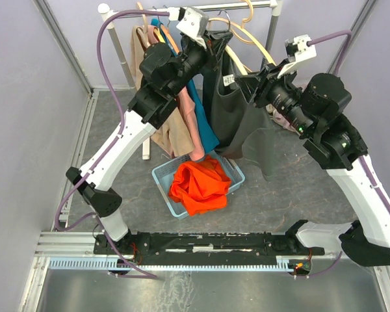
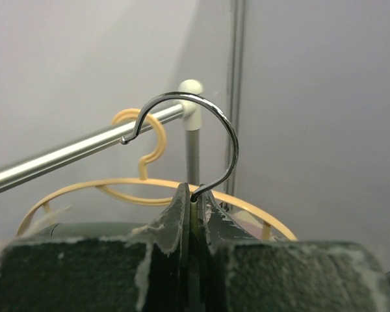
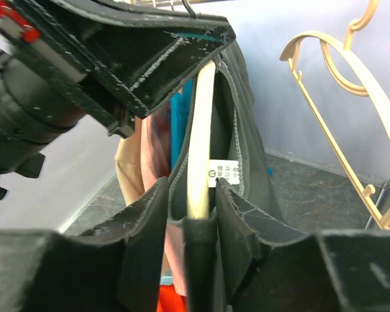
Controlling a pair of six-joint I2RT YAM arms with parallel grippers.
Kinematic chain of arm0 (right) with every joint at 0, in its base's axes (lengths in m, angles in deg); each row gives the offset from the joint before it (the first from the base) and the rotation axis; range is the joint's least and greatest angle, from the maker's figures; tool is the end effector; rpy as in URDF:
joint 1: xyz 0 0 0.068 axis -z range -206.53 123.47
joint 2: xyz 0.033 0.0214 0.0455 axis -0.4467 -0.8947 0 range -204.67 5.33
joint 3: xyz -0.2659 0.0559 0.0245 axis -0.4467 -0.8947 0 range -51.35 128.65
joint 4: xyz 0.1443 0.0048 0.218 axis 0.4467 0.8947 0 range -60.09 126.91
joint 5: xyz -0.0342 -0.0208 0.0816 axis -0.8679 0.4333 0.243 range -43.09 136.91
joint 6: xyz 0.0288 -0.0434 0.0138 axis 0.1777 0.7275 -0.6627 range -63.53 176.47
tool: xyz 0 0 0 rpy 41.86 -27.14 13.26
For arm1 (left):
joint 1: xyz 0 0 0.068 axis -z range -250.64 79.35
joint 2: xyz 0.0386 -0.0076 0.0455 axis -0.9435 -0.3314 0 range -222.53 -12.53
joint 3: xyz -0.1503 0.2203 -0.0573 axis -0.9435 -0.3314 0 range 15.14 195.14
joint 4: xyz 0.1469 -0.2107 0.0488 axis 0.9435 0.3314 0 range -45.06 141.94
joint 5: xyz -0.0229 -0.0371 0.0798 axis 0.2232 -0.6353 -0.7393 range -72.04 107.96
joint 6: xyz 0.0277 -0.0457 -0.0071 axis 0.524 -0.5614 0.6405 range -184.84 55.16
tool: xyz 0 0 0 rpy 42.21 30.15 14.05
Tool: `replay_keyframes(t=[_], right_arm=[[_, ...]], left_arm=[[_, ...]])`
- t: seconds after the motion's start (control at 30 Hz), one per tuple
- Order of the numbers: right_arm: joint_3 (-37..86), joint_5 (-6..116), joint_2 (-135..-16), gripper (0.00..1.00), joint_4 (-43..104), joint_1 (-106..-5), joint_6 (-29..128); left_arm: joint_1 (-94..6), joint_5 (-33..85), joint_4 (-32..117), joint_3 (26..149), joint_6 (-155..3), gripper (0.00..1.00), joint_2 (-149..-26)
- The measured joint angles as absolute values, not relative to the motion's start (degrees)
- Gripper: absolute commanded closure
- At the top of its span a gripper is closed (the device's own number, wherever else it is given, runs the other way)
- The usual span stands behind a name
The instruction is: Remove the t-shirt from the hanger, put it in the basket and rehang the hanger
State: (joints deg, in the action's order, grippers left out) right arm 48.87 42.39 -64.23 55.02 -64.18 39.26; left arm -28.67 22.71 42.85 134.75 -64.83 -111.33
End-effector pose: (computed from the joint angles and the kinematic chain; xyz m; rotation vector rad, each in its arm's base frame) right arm 0.1734 0.1303 0.5481 -0.2039 1.5017 0.7156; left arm 0.2722 -0.2489 0.5602 0.4992 1.0918 -0.6933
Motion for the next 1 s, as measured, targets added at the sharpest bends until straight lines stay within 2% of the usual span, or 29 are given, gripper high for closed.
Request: replay_keyframes(t=[0.07,0.13,0.47,1.0], right_arm=[[50.7,42.4,-64.8,0.41,55.8,-64.2,39.8],[52.1,42.4,-64.8,0.38,56.8,-64.2,40.4],[52.5,40.5,-61.7,0.35,63.8,-64.3,41.3],[41.2,34.1,-48.1,0.35,75.7,-64.3,37.6]], left_arm=[[-28.7,20.3,44.3,135.9,-64.6,0.97,-111.8],[-29.0,17.8,46.0,136.9,-64.3,0.97,-112.3],[-29.8,13.5,49.5,140.1,-64.2,0.97,-115.1],[-30.8,13.6,49.6,141.8,-64.2,0.97,-115.1]])
